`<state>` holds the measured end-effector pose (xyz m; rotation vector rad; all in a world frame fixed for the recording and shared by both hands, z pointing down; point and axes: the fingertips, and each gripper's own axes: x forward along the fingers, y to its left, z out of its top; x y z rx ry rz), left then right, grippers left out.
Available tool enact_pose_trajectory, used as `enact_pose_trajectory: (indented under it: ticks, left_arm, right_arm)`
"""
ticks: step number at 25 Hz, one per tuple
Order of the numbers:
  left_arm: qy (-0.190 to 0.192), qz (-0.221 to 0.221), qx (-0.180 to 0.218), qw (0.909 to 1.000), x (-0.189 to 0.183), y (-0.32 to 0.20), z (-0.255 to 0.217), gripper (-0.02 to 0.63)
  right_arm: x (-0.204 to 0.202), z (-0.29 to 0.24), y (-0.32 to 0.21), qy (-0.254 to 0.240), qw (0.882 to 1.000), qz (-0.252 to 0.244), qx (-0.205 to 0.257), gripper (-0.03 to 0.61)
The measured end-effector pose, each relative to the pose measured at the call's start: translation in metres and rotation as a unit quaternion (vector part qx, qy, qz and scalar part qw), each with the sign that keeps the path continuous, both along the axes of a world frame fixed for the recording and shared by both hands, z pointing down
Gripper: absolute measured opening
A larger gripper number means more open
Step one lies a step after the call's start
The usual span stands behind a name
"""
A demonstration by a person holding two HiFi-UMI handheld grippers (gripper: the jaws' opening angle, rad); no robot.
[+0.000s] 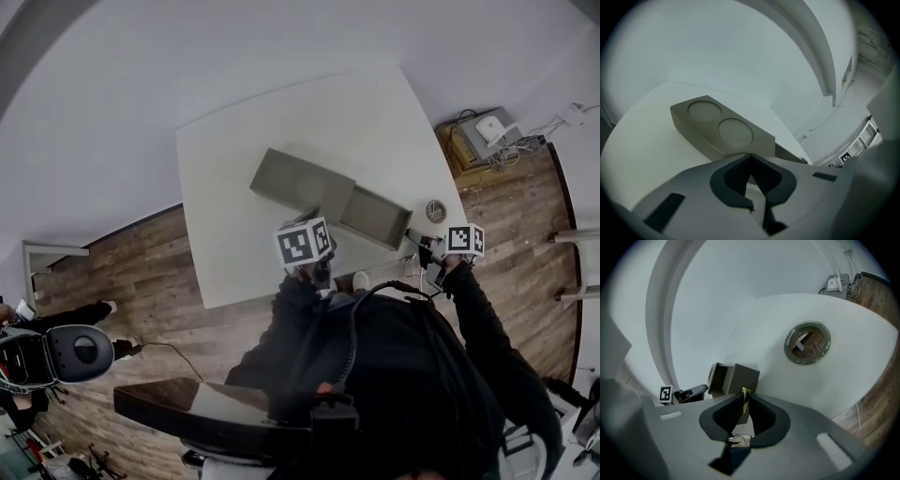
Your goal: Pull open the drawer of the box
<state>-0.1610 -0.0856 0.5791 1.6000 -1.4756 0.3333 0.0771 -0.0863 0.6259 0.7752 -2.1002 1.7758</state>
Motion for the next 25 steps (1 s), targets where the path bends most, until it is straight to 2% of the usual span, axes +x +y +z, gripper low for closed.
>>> enact_pose_trajectory:
  ticks: [5,7,9,12,15,19,22,25]
  left_arm:
    - [0.037,-0.020,0.000,0.9991,-0.003,0.003,0.001,-0.003]
    - [0.032,-0.026,-0.001,0.9991,-0.008,0.002,-0.001,-0.003]
    - [0.028,-0.032,0.011,0.9990,-0.015,-0.001,-0.012,-0.003]
    - [0.030,-0.047,0.054,0.9970,-0.021,-0.009,-0.049,-0.003]
    - [0.024,-0.056,0.111,0.9919,-0.018,-0.021,-0.093,-0.003]
    - [0.010,-0.054,0.182,0.9818,-0.007,-0.030,-0.146,-0.003]
    - [-0.016,-0.043,0.241,0.9694,-0.001,-0.032,-0.191,-0.003]
    - [-0.050,-0.031,0.296,0.9533,0.007,-0.029,-0.227,-0.003]
  right_arm:
    - [0.014,-0.007,0.006,0.011,1.000,-0.016,0.010,0.034]
    - [0.022,-0.016,0.000,0.015,1.000,-0.012,0.022,0.034]
    - [0.025,-0.037,-0.014,0.024,0.998,-0.008,0.062,0.034]
    - [0.013,-0.091,-0.041,0.035,0.985,-0.013,0.168,0.025]
    - [-0.019,-0.157,-0.065,0.028,0.958,-0.022,0.285,0.002]
    - [-0.058,-0.230,-0.081,0.037,0.909,-0.004,0.414,0.002]
    - [-0.076,-0.272,-0.081,0.050,0.869,0.022,0.492,0.002]
    - [-0.085,-0.297,-0.072,0.063,0.839,0.033,0.539,0.002]
